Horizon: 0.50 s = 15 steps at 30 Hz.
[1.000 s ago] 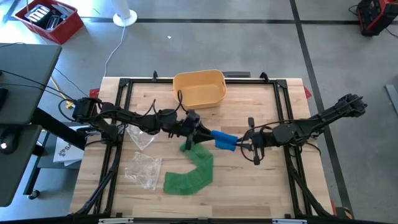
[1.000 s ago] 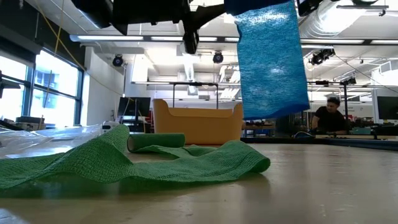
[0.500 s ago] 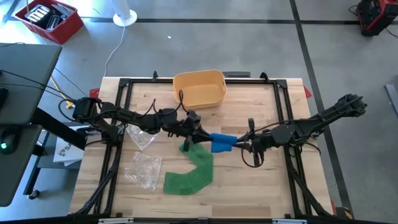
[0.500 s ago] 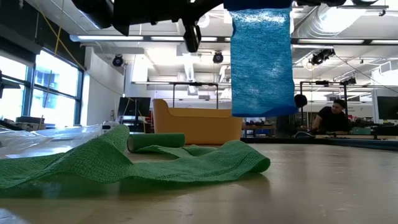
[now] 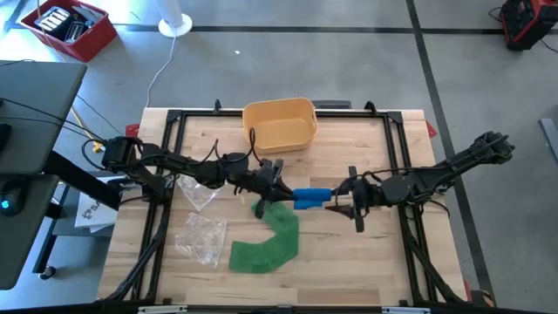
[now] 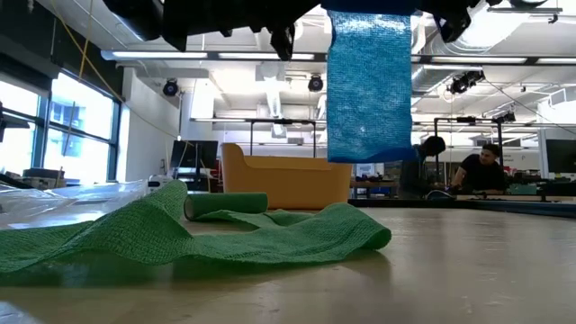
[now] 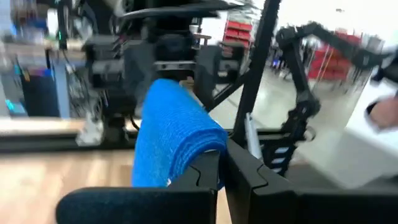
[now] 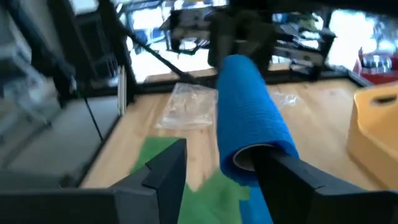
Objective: Roll bandage
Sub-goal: Roll the blue bandage
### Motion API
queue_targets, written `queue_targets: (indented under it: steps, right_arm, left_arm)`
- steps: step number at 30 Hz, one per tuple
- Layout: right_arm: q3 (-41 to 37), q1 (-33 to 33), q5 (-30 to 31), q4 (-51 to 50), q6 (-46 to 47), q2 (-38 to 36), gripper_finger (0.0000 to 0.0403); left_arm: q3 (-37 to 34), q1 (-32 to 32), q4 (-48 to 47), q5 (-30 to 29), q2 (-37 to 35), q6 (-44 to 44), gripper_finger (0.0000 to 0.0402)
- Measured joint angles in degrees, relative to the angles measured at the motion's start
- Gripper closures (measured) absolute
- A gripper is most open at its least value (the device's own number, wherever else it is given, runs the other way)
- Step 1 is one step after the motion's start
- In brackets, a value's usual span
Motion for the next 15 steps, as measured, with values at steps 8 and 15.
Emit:
queue_targets:
  steps: [8,15]
  right_arm:
    - [0.0,-0.3,0.0,2.6,5.8,0.4,0.0284]
    - [0.0,0.1,0.2,2.8,-2.2,1.8,0.0393]
  left_arm:
    - [0.6,-3.5,-1.1,-0.7,-0.1,12.3,0.0391]
    - [1.0,-4.1,-2.0,-4.6,-0.2,6.2,0.0374]
